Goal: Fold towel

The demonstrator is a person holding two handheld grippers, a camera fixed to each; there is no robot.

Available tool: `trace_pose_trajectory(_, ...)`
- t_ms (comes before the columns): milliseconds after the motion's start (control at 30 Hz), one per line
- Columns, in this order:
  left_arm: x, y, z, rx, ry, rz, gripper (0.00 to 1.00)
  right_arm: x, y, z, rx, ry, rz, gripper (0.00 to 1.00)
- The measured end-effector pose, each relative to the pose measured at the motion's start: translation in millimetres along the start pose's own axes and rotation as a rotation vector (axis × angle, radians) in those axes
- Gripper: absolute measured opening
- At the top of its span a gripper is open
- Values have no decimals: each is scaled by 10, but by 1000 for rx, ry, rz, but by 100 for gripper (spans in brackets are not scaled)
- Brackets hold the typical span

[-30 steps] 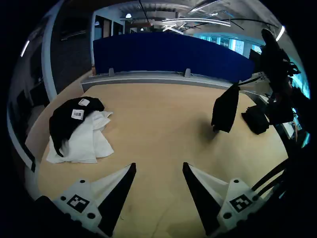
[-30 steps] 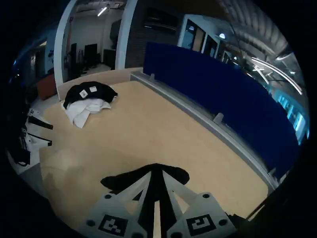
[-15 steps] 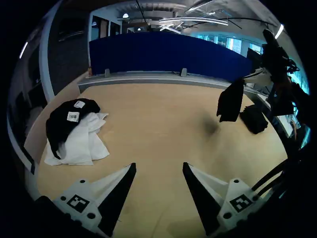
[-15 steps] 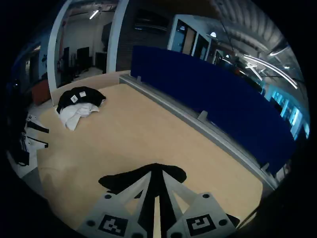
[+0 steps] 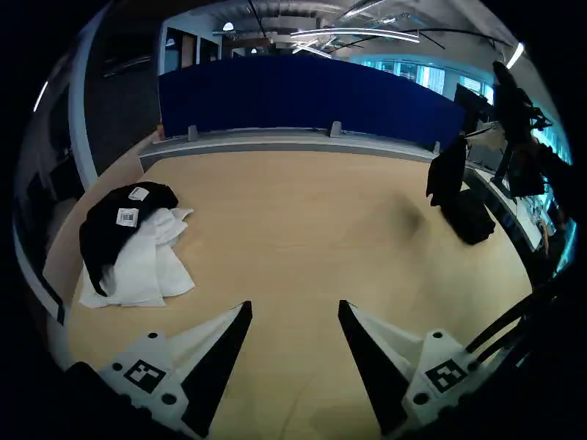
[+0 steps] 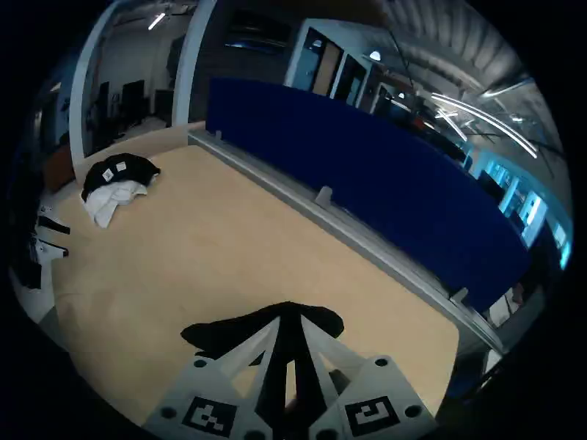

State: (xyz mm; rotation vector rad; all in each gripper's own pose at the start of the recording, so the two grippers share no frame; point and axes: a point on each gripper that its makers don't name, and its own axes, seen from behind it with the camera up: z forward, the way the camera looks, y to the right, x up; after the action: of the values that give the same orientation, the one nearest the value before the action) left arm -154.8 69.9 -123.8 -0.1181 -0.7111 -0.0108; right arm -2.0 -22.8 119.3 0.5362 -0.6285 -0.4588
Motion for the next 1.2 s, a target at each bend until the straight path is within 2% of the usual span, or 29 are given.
trace_pose_trajectory(233,-10,15,4,6,-6,2,87,-157,563,-63,-57,-29,25,4)
trace_pose_trajectory(433,-25,31,5,10,-12,5,87,-274,889,-76,-92,-47,59,4)
trace_pose_trajectory(800,30,88,-15,6,-13,14,87,-570,1063,-174,-126,-83,102,4)
trace_pose_trajectory(1000,41,150,5,-6,-13,21,87,-877,1113,-351,-155,-114,128,4)
trace_pose_trajectory(1200,36,221,33,-20,-17,33,87,-1309,1124,-547,-182,-154,179,4)
